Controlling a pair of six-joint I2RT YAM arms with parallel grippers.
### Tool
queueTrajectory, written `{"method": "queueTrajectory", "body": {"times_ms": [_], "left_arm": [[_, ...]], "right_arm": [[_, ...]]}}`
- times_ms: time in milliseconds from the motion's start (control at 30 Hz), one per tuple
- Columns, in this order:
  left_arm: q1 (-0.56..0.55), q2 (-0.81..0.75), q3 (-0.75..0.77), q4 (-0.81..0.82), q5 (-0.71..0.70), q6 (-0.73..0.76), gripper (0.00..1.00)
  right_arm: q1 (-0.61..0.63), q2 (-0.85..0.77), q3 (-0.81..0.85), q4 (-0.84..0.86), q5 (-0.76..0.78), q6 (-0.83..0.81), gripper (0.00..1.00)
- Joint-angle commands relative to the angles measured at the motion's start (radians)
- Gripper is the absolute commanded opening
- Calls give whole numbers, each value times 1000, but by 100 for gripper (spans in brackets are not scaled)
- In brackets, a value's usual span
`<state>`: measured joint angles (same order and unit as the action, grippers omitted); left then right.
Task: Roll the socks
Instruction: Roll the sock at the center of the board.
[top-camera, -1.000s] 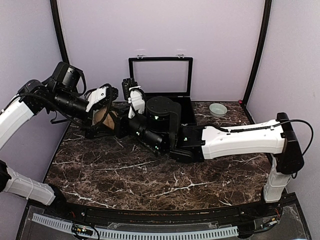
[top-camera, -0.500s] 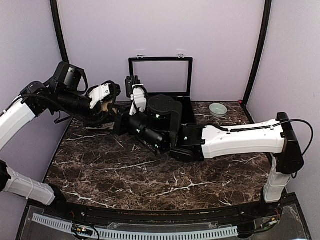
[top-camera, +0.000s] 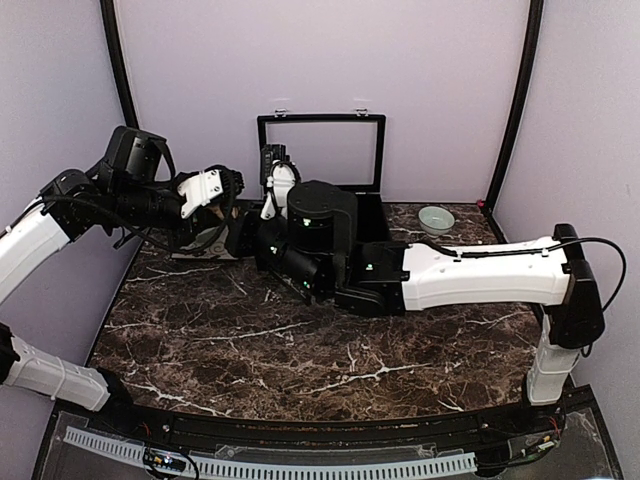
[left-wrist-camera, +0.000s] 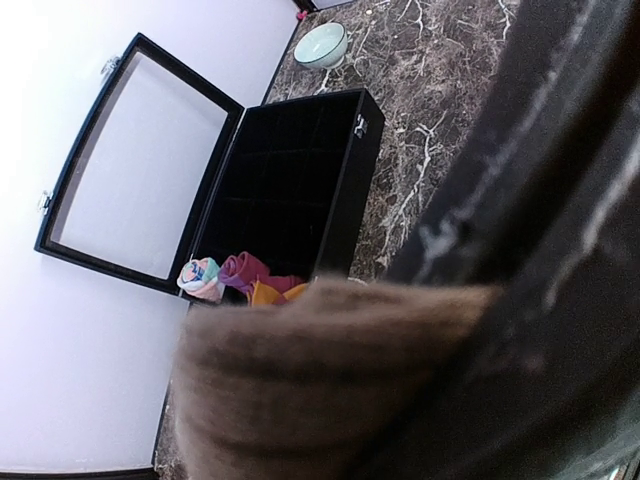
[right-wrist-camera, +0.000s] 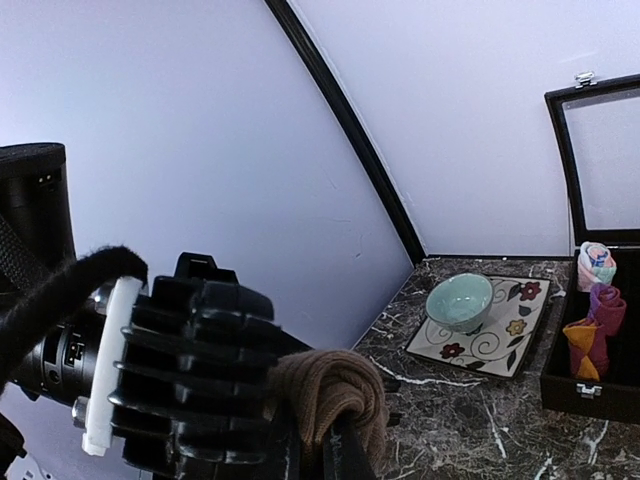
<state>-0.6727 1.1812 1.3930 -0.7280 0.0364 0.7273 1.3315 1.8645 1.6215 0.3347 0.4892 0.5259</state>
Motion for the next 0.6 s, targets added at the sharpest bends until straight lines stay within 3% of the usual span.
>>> {"method": "queueTrajectory", "body": {"times_ms": [0, 100, 167, 300, 400, 567], "left_arm": [[12, -40, 1, 62, -25, -14, 7], [12, -43, 20, 23, 63, -30, 5], [13, -36, 41, -28, 154, -35, 3], [35, 27, 133, -261, 475, -25, 5], [51, 97, 211, -418, 704, -5, 1], [51, 154, 293, -566, 952, 45, 0]], "right_arm": [[12, 18, 27, -51, 7, 36, 4], [12, 25, 30, -50, -12, 33, 17], [12, 18, 14, -19, -34, 12, 35], [5, -64, -145, 148, -177, -120, 58], [-19, -137, -225, 174, -319, -202, 59], [-40, -224, -258, 144, -540, -288, 50]]}}
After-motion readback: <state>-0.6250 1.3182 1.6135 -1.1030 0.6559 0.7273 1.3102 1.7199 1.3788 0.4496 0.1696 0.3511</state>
